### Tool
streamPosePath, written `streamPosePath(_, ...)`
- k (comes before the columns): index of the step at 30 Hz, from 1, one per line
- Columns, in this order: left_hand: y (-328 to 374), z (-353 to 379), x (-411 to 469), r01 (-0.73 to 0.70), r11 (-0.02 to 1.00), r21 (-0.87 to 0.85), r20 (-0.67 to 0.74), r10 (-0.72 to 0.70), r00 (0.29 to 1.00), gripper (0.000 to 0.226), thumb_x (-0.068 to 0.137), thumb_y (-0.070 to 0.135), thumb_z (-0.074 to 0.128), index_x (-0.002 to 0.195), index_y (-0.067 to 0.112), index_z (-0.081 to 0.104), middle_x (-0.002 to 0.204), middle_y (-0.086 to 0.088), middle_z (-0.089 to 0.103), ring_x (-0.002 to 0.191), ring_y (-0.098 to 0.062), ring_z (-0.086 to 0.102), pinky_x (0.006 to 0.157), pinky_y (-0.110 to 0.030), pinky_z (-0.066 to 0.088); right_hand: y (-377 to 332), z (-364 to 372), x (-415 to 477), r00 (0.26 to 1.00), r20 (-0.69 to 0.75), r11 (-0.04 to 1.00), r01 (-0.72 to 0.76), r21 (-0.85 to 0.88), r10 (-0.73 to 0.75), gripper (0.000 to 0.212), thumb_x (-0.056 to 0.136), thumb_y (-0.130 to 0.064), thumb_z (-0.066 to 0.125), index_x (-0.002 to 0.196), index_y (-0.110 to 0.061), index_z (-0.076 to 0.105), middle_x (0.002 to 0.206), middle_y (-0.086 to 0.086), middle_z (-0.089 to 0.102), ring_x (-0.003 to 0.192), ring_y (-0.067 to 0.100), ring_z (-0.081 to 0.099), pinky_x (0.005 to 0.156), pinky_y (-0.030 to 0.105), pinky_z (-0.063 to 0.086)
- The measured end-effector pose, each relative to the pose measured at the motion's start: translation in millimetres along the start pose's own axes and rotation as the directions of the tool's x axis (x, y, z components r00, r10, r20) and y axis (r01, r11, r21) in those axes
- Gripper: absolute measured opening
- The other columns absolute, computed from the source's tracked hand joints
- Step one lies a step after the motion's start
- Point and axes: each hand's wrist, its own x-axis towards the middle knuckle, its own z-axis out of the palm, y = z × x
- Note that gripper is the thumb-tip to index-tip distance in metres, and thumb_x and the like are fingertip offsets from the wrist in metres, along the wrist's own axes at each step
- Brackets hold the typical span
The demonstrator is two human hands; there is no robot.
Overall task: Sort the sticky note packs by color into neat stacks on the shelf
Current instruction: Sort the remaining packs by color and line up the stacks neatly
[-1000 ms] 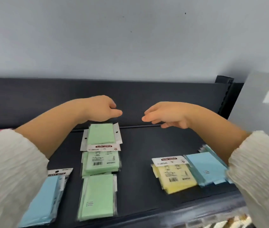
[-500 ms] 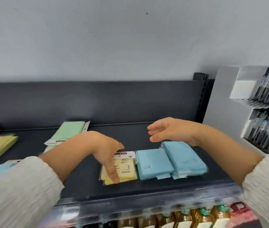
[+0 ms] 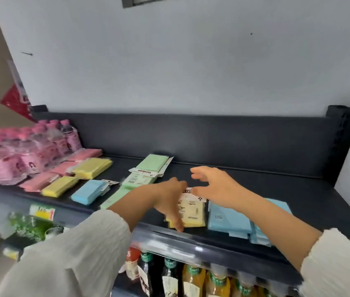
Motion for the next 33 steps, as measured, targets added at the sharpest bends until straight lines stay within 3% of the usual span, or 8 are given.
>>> streamPosePath(6,-11,17,-22,-0.048,0.988,-0.148,-0.368,-0.01,0.93,0.089,0.057,0.02,0.089,0.127,0.018,0.034,0.116,0.004,0.029,0.109,-0.017,0.043,0.096,-0.031,0.043,-18,5,12,0.982,0.185,0.992,-0.002,0.127,-0.022,0.083,0.076,-0.01,0.076,0.145,-0.024,0.03,0.133,-0.005,0.051,0.114,0.013,0.055,0.095,0.029,0.047)
streamPosePath(11,-36,9,-42,-0.199,0.934,-0.295,-0.652,-0.045,0.756,0.096,0.059,0.008,0.085,0.139,0.021,0.033,0.115,0.009,0.024,0.108,-0.013,0.039,0.095,-0.023,0.041,-33,24,22,0.999,0.032,0.905,0.016,0.425,-0.033,0.037,0.084,0.002,0.064,0.109,-0.024,0.056,0.101,-0.004,0.067,0.094,0.012,0.063,0.069,0.02,0.049)
streamPosePath(15,-58,5,-58,-0.262,0.869,-0.419,-0.766,-0.183,0.617,0.111,0.069,0.016,0.083,0.15,0.021,0.007,0.128,0.01,0.018,0.117,-0.006,0.03,0.099,-0.012,0.034,-62,47,37,0.998,-0.06,0.834,0.048,0.549,-0.018,0.033,0.089,0.0,0.058,0.115,-0.02,0.058,0.107,-0.003,0.068,0.088,0.008,0.061,0.06,0.018,0.04)
streamPosePath(18,-86,7,-72,-0.291,0.572,-0.767,-0.577,-0.416,0.703,0.075,0.084,0.02,0.071,0.143,0.015,0.026,0.121,0.009,0.047,0.099,0.002,0.051,0.082,-0.011,0.044,-85,71,54,0.994,-0.104,0.785,0.043,0.618,0.027,0.033,0.09,0.001,0.056,0.117,-0.018,0.059,0.113,-0.001,0.067,0.097,0.013,0.062,0.072,0.029,0.049)
streamPosePath(21,-121,18,-80,-0.254,0.324,-0.911,-0.38,-0.424,0.822,0.025,0.096,0.019,0.052,0.12,0.017,0.046,0.105,0.003,0.061,0.085,-0.004,0.058,0.083,-0.03,0.054,-107,98,74,0.991,-0.091,0.733,-0.008,0.68,0.095,0.034,0.089,0.004,0.056,0.117,-0.015,0.058,0.116,0.002,0.066,0.109,0.023,0.06,0.098,0.045,0.047)
streamPosePath(28,-232,26,-107,-0.297,0.366,-0.882,-0.431,-0.374,0.821,0.026,0.098,0.008,0.046,0.117,0.025,0.049,0.116,0.003,0.063,0.104,-0.015,0.059,0.09,-0.034,0.051,-181,171,127,0.987,0.006,0.663,-0.114,0.74,0.162,0.031,0.091,0.008,0.05,0.111,-0.014,0.058,0.103,0.002,0.067,0.085,0.013,0.064,0.063,0.027,0.052)
streamPosePath(30,-264,22,-114,-0.311,0.436,-0.845,-0.48,-0.36,0.8,0.024,0.097,0.009,0.048,0.115,0.025,0.05,0.111,0.005,0.063,0.101,-0.013,0.059,0.094,-0.036,0.049,-199,185,142,0.987,-0.013,0.666,-0.099,0.739,0.162,0.029,0.092,0.005,0.05,0.112,-0.015,0.058,0.103,0.0,0.068,0.088,0.015,0.065,0.065,0.028,0.054)
streamPosePath(33,-309,14,-121,-0.281,0.619,-0.733,-0.536,-0.272,0.799,0.02,0.098,0.015,0.046,0.116,0.024,0.051,0.107,0.007,0.061,0.093,-0.009,0.056,0.077,-0.018,0.044,-218,202,167,0.968,-0.121,0.756,-0.092,0.648,0.221,0.027,0.091,-0.002,0.054,0.109,-0.022,0.059,0.108,-0.002,0.068,0.103,0.022,0.062,0.089,0.044,0.052)
